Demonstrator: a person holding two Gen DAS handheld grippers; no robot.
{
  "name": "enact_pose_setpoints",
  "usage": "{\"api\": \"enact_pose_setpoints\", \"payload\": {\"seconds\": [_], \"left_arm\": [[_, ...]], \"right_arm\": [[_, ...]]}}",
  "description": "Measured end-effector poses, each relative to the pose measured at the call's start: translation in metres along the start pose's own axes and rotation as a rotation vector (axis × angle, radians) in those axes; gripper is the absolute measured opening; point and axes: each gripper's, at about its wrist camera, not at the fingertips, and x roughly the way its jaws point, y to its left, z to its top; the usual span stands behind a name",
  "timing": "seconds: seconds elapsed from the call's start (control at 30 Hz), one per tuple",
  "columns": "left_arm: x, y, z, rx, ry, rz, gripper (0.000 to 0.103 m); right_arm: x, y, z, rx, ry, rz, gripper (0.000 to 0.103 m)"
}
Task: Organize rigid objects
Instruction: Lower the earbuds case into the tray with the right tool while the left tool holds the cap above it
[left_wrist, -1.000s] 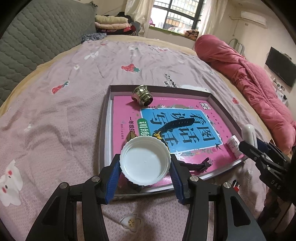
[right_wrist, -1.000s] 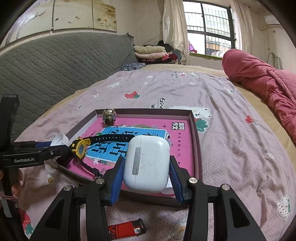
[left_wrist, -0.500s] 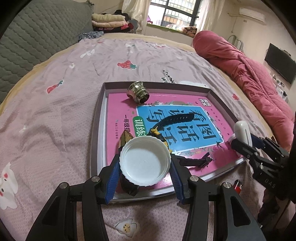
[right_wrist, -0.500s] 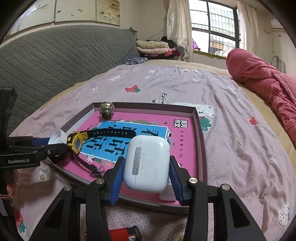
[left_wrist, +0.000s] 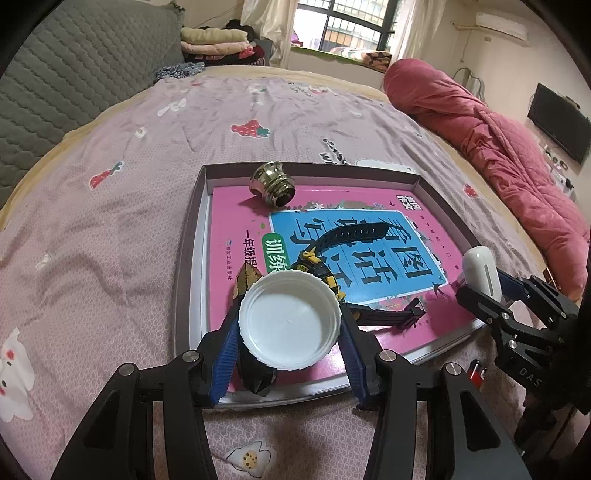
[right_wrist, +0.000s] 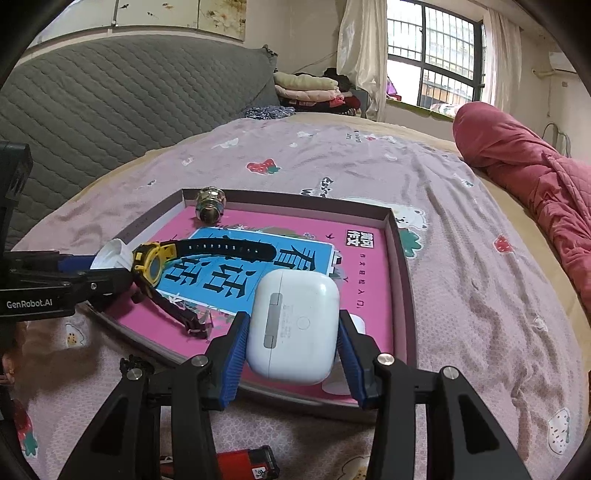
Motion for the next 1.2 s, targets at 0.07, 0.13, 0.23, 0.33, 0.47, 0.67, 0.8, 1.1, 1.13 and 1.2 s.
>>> {"api": "enact_pose_setpoints", "payload": {"seconds": [0.07, 0.13, 0.23, 0.33, 0.47, 0.67, 0.8, 1.1, 1.13, 1.2], "left_arm": [[0.000, 0.000, 0.000, 0.000, -0.001, 0.000, 0.052], [0.000, 0.000, 0.001, 0.000, 0.000, 0.003, 0.052], [0.001, -0.001, 0.001, 0.001, 0.000, 0.005, 0.052], [0.002, -0.001, 0.001, 0.001, -0.001, 0.008, 0.052], [0.001, -0.001, 0.001, -0.004, -0.003, 0.005, 0.052], [0.001, -0.004, 0.000, 0.003, -0.004, -0.001, 0.052], [0.001, -0.006, 0.001, 0.005, -0.002, -0.010, 0.052], [0.001, -0.013, 0.000, 0.024, 0.001, -0.021, 0.052], [0.001, -0.013, 0.000, 0.021, -0.001, -0.022, 0.052], [0.001, -0.013, 0.000, 0.015, 0.001, -0.023, 0.052]], "right_arm": [[-0.001, 0.001, 0.000, -0.002, -0.001, 0.005, 0.047], [0.000, 0.003, 0.000, -0.013, 0.001, 0.006, 0.047], [0.000, 0.007, 0.000, -0.028, 0.005, 0.012, 0.047], [0.003, 0.012, 0.000, -0.052, 0.020, 0.005, 0.047], [0.005, 0.015, 0.000, -0.061, 0.034, 0.003, 0.047], [0.006, 0.013, 0.000, -0.057, 0.038, -0.017, 0.047], [0.007, 0.009, 0.000, -0.042, 0.046, -0.026, 0.047], [0.004, 0.014, 0.002, -0.109, 0.049, -0.074, 0.046], [0.003, 0.015, 0.002, -0.110, 0.044, -0.067, 0.046], [0.003, 0.016, 0.002, -0.108, 0.043, -0.056, 0.046]]}}
